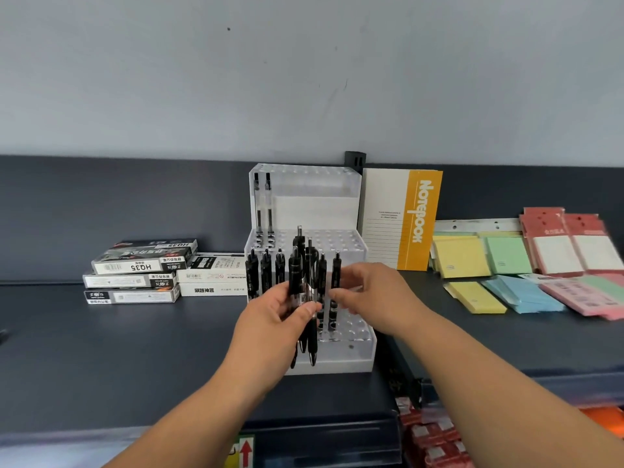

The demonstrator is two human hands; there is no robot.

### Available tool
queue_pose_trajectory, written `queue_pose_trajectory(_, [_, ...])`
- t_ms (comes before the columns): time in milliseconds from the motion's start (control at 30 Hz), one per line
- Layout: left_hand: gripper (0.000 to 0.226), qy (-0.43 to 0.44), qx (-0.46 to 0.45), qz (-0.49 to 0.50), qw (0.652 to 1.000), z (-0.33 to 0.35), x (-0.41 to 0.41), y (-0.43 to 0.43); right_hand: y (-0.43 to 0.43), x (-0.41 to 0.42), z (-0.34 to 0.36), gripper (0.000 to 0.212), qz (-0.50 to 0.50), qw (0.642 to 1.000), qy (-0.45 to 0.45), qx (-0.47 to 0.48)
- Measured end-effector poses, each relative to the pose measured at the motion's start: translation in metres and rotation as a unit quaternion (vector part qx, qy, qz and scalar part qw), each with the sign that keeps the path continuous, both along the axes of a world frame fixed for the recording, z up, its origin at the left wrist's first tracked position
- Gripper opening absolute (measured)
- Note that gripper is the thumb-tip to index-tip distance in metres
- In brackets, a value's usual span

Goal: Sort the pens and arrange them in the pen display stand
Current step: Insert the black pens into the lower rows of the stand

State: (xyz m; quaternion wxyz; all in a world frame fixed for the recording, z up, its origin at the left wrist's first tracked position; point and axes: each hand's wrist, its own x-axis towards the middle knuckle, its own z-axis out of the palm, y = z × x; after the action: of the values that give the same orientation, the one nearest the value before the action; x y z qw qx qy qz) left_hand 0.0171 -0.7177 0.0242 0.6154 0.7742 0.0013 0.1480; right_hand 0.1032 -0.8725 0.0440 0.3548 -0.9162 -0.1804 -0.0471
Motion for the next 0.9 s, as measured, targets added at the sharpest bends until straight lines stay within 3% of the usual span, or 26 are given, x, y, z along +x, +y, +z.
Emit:
queue_pose_trajectory(100, [0.02,-0.007,-0.006,-0.03,1.0,0.001,-0.001,-0.003,-0.006,-0.015,0.01,0.031,-0.064,0.989,-0.071,0.112])
queue_pose_trajectory(167, [0.021,-0.011,-0.006,-0.051,0.999,0.001,0.0,-0.006,-0.009,-0.025,0.018,0.02,-0.019,0.971,0.013,0.238])
queue_pose_trajectory(233, [0.022,-0.008,-0.015,-0.078,0.997,0.001,0.0,-0.011,-0.01,-0.031,0.022,0.016,0.059,0.945,0.143,0.287])
queue_pose_trajectory(300, [0.024,-0.002,-0.021,-0.104,0.994,0.003,0.001,-0.015,-0.013,-0.031,0.022,0.016,0.089,0.934,0.193,0.287])
queue_pose_trajectory(400, [0.022,-0.015,-0.024,-0.086,0.996,0.002,0.006,-0.017,-0.018,-0.029,0.026,0.015,0.074,0.938,0.171,0.292])
queue_pose_trajectory(500, [0.02,-0.027,-0.037,-0.032,0.998,0.001,0.01,-0.015,-0.023,-0.023,0.032,0.016,0.012,0.945,0.07,0.32])
queue_pose_trajectory(567, [0.02,-0.028,-0.051,-0.028,0.998,-0.001,0.011,-0.014,-0.024,-0.015,0.032,0.012,-0.051,0.953,-0.029,0.298])
queue_pose_trajectory(633, [0.021,-0.029,-0.052,-0.031,0.998,-0.002,0.01,-0.015,-0.022,-0.009,0.026,0.011,-0.073,0.958,-0.069,0.269])
queue_pose_trajectory(733, [0.023,-0.031,-0.053,-0.023,0.998,-0.005,0.011,-0.014,-0.015,0.0,0.014,0.022,-0.07,0.97,-0.056,0.227])
queue_pose_trajectory(900, [0.021,-0.028,-0.052,-0.021,0.998,-0.007,0.009,-0.01,-0.01,0.011,-0.009,0.019,-0.06,0.989,-0.041,0.128])
